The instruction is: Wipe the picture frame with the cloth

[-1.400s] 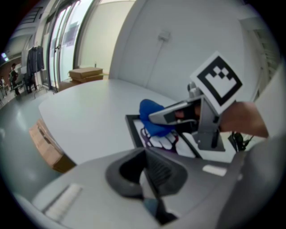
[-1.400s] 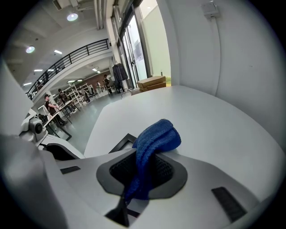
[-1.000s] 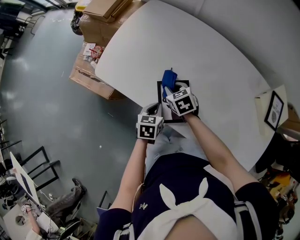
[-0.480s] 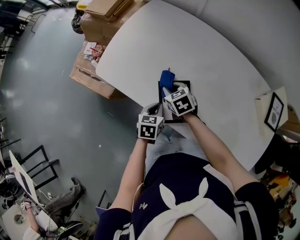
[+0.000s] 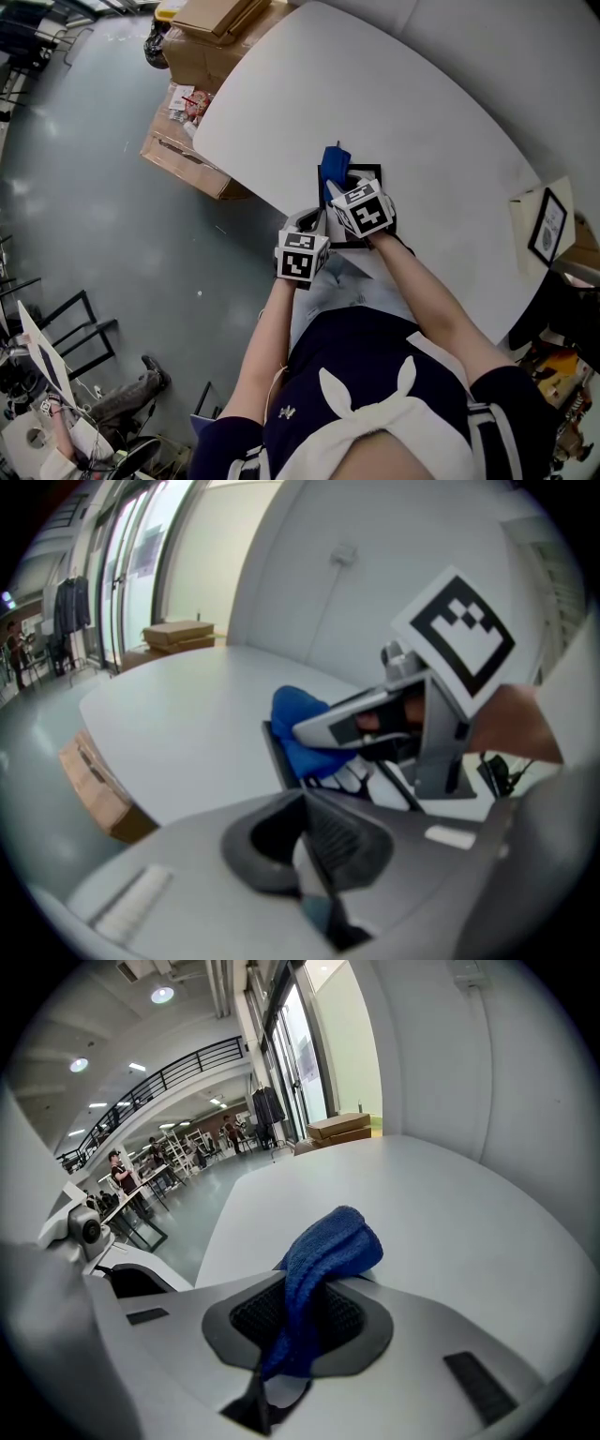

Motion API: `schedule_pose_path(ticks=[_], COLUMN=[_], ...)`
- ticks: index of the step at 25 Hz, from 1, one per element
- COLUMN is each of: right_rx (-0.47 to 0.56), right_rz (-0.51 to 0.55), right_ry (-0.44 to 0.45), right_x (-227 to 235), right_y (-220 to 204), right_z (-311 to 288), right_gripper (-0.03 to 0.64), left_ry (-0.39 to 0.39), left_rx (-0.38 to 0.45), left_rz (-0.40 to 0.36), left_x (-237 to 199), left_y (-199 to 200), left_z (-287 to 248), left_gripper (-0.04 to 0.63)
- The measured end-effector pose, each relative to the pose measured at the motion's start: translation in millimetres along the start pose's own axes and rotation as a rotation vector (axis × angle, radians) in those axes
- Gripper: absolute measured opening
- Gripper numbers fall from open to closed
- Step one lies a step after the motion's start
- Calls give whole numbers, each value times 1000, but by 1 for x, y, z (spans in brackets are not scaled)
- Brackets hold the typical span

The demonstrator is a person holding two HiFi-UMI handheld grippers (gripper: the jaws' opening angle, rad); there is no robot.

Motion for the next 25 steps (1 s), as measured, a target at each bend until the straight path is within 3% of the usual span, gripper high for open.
schedule_pose_path(ticks=[25], right_rx=[-18], right_rz=[78], right_ry=[64], right_x=[-25], right_y=[-25], right_z=[15], right_gripper=[61], left_ry=[-12], left_rx=[-13], left_rz=[-9], left_x=[-3], left_y=[0], left_z=[-1], left_gripper=[3])
Point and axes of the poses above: the fingertips, and each gripper's own axes: z backward along the fingers, x to its right, y out of its top, the point moved 4 cm from there along z, backward along the fingers, and after that the axes turned 7 degrees about -y, right-handed, at the moved point
